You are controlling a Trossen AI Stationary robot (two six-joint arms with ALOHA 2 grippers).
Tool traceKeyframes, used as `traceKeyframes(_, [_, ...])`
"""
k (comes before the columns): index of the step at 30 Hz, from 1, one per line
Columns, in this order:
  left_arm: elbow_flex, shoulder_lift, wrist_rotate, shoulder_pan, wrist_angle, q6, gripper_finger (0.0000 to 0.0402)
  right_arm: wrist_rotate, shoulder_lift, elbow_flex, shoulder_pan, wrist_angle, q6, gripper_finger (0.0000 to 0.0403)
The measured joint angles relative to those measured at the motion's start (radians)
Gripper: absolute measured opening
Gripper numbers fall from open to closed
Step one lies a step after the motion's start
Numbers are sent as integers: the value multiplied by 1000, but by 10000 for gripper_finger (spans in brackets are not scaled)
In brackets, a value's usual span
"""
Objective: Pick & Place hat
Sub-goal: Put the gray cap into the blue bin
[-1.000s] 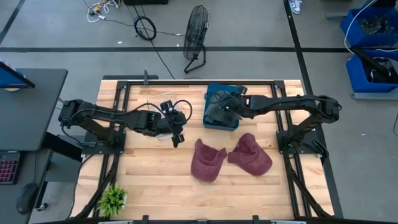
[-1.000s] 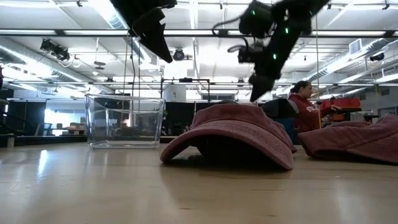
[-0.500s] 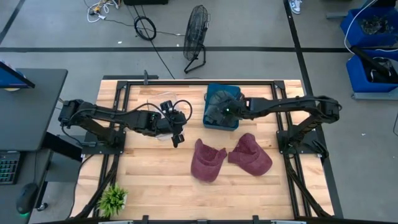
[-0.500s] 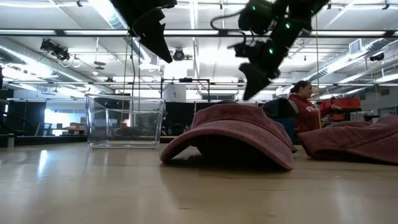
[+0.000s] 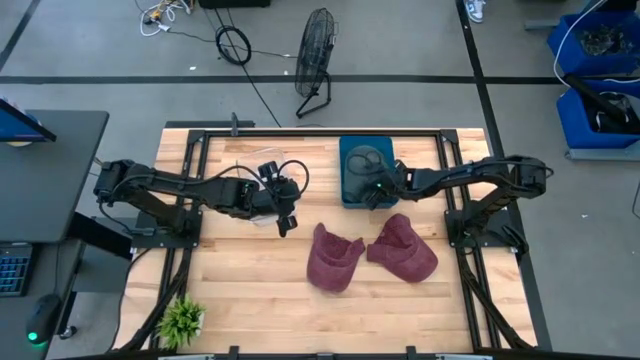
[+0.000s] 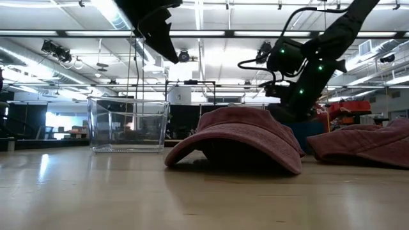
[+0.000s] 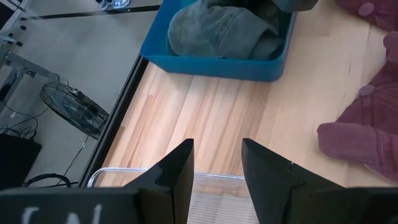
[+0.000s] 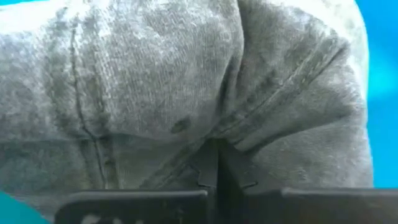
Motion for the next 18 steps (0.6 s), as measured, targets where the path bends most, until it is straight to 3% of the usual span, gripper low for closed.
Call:
traceKeyframes(11, [0,0,0,0,5,0,138,7,4,36,-50,118,-68,2])
traceKeyframes(18, [0,0,8,-2,5,0,138,-31,17,35,-100,6,-27,2])
